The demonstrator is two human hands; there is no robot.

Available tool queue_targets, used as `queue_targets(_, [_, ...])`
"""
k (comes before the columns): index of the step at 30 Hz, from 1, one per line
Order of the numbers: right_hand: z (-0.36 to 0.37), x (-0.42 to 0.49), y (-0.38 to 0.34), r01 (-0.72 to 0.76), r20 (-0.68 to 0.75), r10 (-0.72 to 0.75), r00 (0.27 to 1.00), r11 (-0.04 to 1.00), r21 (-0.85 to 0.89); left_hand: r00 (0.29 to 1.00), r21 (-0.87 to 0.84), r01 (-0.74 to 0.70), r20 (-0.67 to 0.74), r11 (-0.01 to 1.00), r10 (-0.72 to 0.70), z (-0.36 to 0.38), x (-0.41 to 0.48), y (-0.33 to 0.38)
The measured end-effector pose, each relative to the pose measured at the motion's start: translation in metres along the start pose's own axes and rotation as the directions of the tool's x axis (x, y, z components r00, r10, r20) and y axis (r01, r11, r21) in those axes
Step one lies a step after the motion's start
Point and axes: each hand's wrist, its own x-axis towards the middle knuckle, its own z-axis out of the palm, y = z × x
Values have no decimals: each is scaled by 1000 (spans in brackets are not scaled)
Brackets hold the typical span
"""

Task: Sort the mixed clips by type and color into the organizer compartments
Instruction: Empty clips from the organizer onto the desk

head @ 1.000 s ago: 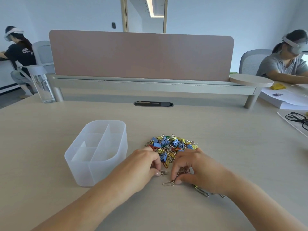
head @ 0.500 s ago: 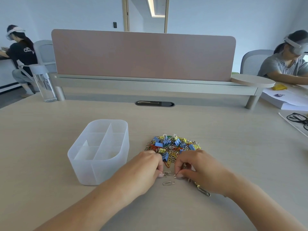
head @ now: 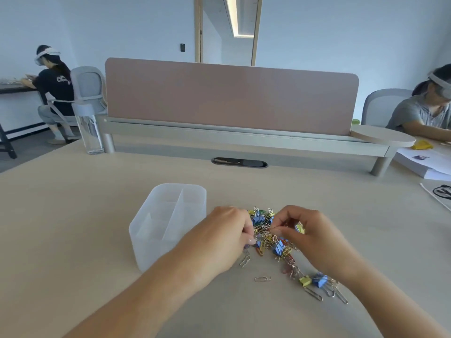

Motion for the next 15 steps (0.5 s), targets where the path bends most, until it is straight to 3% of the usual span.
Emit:
queue_targets(5, [0, 17, -45, 62, -39, -60, 997, 997, 42, 990, 18, 79, -119, 997, -76, -58, -5, -23])
queue_targets(10, [33, 50, -82, 121, -28, -118, 993, 971, 205, 966, 164, 235, -146, 958, -212, -97, -11, -70])
queue_targets(15, [77, 80, -110, 85, 89, -126, 988, 924, 372, 956, 196, 278, -150, 940, -251, -96, -11, -105])
